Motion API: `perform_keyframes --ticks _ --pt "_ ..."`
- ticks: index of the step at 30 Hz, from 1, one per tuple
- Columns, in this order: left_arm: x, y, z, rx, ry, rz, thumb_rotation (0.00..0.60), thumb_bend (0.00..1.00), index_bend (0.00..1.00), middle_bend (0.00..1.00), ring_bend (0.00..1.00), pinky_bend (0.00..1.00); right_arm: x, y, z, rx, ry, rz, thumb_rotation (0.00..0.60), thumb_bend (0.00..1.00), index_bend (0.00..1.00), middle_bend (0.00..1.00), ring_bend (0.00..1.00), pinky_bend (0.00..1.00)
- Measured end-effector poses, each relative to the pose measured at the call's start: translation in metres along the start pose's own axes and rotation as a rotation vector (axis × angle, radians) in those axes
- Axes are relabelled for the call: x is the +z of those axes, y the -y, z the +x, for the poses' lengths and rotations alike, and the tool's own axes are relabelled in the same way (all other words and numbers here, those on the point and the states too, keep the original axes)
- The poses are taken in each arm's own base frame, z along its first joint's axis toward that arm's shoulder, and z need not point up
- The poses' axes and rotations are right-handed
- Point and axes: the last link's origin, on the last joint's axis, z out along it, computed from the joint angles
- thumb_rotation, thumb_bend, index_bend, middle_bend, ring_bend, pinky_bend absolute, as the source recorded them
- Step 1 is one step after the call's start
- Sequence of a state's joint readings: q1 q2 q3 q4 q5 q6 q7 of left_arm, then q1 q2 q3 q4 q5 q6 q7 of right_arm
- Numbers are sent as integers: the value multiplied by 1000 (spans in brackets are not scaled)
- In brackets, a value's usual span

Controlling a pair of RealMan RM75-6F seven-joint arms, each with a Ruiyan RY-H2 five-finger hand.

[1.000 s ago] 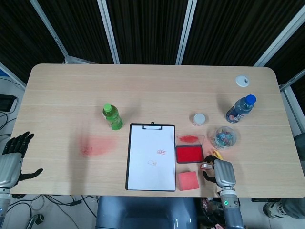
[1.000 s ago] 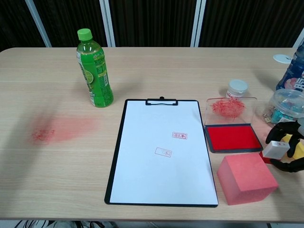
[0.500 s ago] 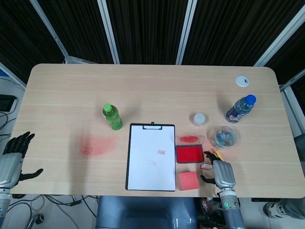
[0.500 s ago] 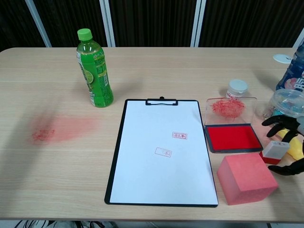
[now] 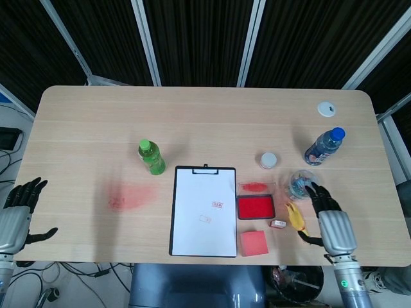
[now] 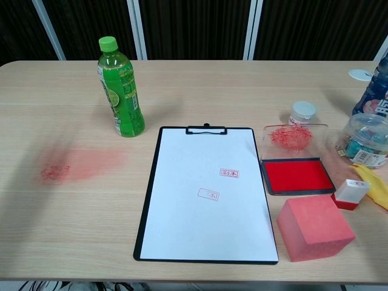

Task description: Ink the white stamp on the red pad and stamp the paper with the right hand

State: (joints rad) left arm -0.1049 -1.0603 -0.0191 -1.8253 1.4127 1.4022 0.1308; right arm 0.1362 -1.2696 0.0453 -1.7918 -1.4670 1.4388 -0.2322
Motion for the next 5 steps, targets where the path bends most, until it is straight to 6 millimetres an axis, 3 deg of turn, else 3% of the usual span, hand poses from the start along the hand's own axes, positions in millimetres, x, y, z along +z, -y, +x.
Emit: perform_keyframes --ticks 5 --pt "-2 2 0 43 -9 -8 600 12 0 0 0 0 -20 -36 39 -135 -48 -27 600 124 0 0 0 207"
